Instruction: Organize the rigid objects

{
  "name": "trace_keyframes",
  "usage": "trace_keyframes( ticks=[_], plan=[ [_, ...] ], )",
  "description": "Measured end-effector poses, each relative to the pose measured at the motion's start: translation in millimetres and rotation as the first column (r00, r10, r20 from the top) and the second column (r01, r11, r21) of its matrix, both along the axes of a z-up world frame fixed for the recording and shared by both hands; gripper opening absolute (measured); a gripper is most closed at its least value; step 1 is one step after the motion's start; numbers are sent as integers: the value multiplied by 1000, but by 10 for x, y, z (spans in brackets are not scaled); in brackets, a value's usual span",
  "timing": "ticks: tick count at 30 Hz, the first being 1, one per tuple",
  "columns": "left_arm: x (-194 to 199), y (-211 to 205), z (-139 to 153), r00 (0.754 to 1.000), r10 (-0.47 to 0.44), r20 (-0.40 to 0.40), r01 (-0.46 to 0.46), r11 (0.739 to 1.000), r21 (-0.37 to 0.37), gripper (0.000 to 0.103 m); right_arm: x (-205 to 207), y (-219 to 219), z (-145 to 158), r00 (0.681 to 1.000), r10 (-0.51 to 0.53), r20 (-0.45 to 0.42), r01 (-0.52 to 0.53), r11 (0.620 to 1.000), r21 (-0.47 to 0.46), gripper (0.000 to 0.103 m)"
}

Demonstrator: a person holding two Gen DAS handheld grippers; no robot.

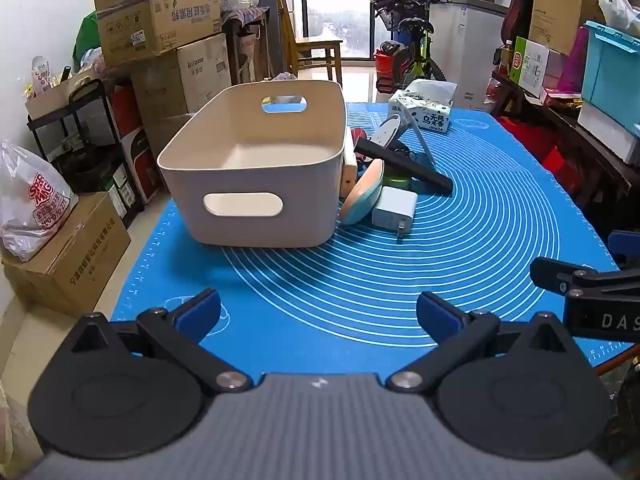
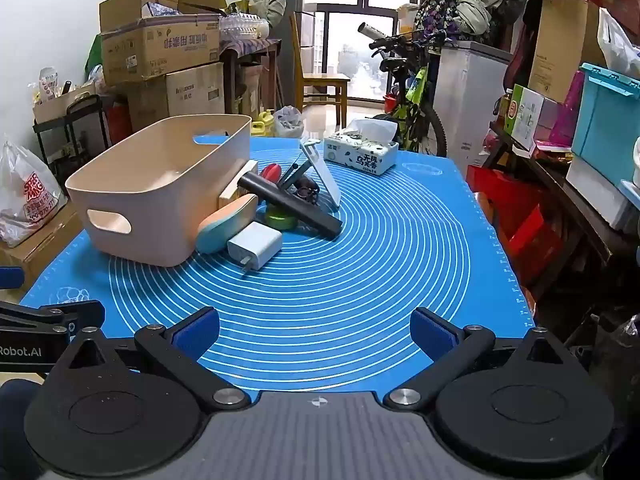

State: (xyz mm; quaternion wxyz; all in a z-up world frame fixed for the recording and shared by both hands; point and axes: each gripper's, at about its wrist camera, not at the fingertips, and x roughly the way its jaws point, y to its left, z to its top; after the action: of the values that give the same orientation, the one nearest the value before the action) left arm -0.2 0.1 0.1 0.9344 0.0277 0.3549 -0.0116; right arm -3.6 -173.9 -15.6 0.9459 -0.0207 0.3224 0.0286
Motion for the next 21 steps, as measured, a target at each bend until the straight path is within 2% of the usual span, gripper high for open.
trace_keyframes(
  ticks=[21],
  plan=[
    [-40, 15, -17, 1000, -2, -14, 2, 1000, 11, 103, 13, -32, -38, 1000, 2, -1, -2, 1000, 2, 101]
  ],
)
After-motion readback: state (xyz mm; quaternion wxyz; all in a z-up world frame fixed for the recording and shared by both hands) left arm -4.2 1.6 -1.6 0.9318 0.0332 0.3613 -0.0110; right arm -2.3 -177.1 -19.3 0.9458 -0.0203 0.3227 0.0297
